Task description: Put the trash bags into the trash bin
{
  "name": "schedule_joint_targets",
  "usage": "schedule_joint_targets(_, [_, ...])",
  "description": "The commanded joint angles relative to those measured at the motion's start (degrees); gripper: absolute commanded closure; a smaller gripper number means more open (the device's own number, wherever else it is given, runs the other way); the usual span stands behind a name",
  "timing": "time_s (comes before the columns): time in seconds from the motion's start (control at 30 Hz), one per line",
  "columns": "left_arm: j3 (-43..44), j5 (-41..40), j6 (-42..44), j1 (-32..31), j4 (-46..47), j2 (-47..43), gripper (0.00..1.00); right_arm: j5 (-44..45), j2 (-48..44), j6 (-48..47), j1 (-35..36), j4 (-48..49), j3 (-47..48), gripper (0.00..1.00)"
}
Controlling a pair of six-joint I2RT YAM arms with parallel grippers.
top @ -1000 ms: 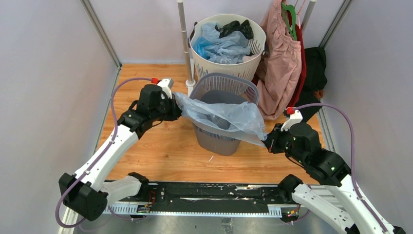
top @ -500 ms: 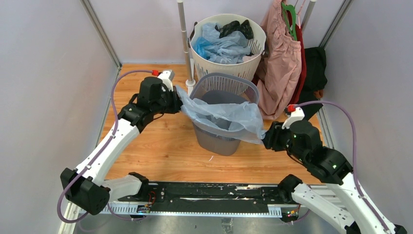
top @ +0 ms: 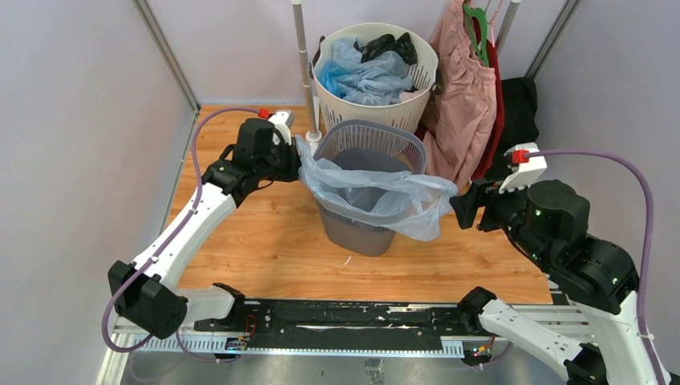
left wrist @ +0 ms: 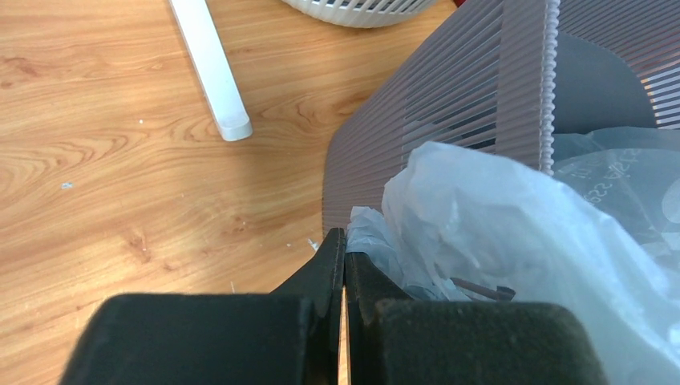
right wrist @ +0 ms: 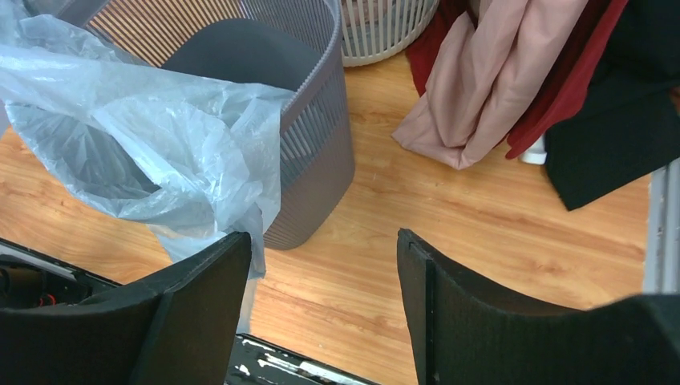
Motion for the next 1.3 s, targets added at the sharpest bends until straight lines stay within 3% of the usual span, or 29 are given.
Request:
schedule_joint_targets(0.0, [2.9, 0.4, 1.6, 0.5, -1.1, 1.0, 1.0, 0.4, 1.4, -5.4, -0.5, -4.4, 5.2, 0.29])
schedule_joint_targets(0.3, [5.2, 0.7, 2.9, 0.5, -3.6, 1.9, 1.0, 2.3, -0.6, -7.6, -0.5, -8.1, 8.6, 0.34])
schedule_joint_targets(0.4, [6.7, 0.5, 3.7, 0.5, -5.1, 2.6, 1.0, -7.0, -0.5, -11.3, -0.5, -5.4, 9.6, 0.34])
schedule_joint_targets(0.63, [8.9, -0.7, 5.4, 0.5, -7.7, 4.7, 1.0, -29.8, 11.0, -18.9, -0.5, -7.2, 21.3, 0.31])
schedule_joint_targets(0.9, [9.4, -0.9, 6.3, 0.5, -9.1, 6.2, 1.0, -35.0, 20.3, -27.1, -0.2, -3.4, 26.8, 0.27])
schedule_joint_targets(1.03, [10.0, -0.9, 6.3, 0.5, -9.5, 6.7, 1.0, -30.7, 24.8, -29.8, 4.2, -2.7, 28.5, 0.27])
schedule_joint_targets(1.27, [10.6, -0.9, 6.4, 0.5, -9.9, 6.9, 1.0, -12.7, 32.4, -35.4, 20.9, -4.6, 31.8, 0.25])
